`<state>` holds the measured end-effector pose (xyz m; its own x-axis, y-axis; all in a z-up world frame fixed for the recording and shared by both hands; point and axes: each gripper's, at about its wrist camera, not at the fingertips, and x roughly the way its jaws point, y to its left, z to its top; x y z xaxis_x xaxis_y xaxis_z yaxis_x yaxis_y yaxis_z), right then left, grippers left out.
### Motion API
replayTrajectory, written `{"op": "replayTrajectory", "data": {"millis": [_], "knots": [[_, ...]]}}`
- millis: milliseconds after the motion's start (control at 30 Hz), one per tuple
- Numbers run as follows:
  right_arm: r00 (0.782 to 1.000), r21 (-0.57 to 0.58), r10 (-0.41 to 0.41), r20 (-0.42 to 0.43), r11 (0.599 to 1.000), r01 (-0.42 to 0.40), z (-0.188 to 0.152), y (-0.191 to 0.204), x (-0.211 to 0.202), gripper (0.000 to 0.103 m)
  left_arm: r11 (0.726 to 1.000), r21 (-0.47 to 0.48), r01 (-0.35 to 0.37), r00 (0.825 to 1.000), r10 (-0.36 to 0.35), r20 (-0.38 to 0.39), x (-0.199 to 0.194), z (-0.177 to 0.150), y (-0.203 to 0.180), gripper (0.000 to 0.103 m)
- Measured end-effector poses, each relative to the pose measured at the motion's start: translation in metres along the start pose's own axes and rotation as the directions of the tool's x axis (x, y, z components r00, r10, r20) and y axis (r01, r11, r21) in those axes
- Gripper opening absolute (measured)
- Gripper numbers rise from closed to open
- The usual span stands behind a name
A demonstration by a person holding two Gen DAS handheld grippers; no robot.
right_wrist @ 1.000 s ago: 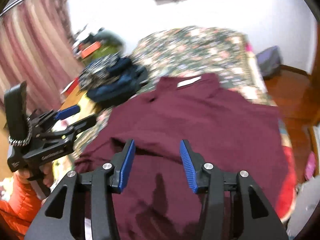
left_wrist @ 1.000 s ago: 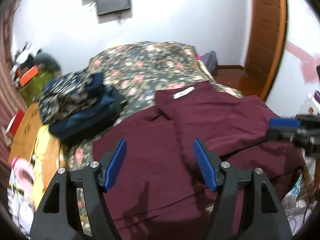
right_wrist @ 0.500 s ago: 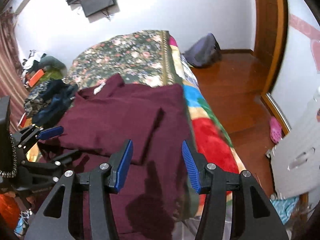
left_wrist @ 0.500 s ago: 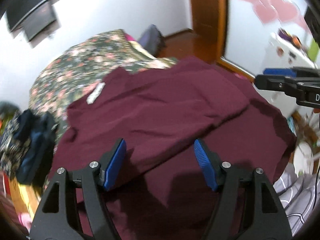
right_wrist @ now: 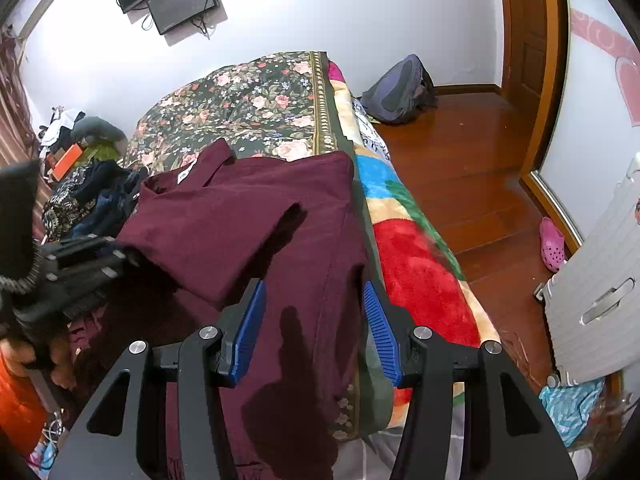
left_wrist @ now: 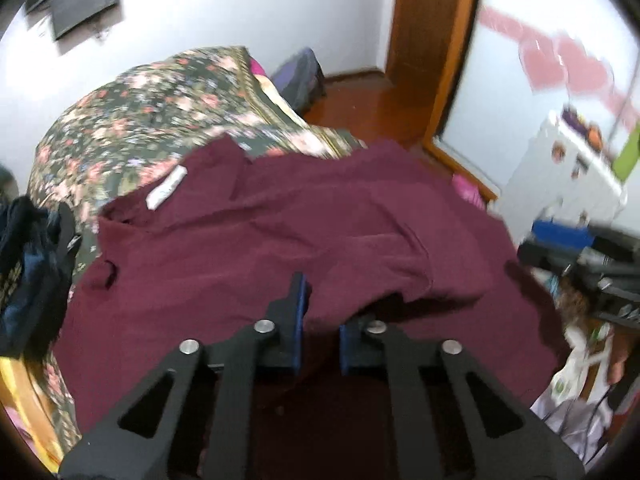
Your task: Fold large clothes
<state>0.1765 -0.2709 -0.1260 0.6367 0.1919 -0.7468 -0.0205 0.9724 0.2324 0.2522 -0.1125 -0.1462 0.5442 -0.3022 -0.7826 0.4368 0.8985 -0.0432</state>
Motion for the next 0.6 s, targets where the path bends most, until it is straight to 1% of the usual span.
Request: {"op": "replayTrajectory", "data": {"millis": [67,133,200,333,433,500,567,600], "knots": [[1.0,-0.005,0.0,0.003,1.0,0.0,0.002,0.002,0.0,0.047,0.999,-0.044,-0.018,0.998,0.02,0.06,-0.021,0.004,0.016,0.009],[1.0,-0.013,-0.005,0.007,1.0,0.005,0.004,0.005,0.001,0.047,0.996,-0.086,-0.038,0.992,0.048,0.114,-0.041,0.007,0.032,0.008],[1.0,-0.028,-0.004,0.01,1.0,0.005,0.007,0.01,0.003,0.047,0.987,-0.144,-0.065,0.981,0.089,0.172,-0.067,0.006,0.055,0.007],[1.0,-0.054,0.005,0.016,0.999,-0.004,0.013,0.023,0.005,0.047,0.961,-0.259,-0.094,0.959,0.157,0.235,-0.106,-0.002,0.1,0.007],[1.0,-0.074,0.017,0.019,0.997,-0.016,0.015,0.034,0.006,0.047,0.925,-0.363,-0.108,0.943,0.211,0.256,-0.132,-0.02,0.139,0.007],[1.0,-0.087,0.025,0.012,0.996,-0.024,0.016,0.042,0.009,0.047,0.896,-0.423,-0.139,0.931,0.263,0.252,-0.144,-0.036,0.161,0.005],[1.0,-0.098,0.029,0.002,0.995,-0.029,0.016,0.049,0.012,0.047,0.863,-0.478,-0.164,0.922,0.306,0.237,-0.153,-0.055,0.183,0.005],[1.0,-0.102,0.031,-0.003,0.994,-0.031,0.016,0.051,0.013,0.047,0.84,-0.514,-0.174,0.919,0.326,0.222,-0.157,-0.068,0.195,0.005]]}}
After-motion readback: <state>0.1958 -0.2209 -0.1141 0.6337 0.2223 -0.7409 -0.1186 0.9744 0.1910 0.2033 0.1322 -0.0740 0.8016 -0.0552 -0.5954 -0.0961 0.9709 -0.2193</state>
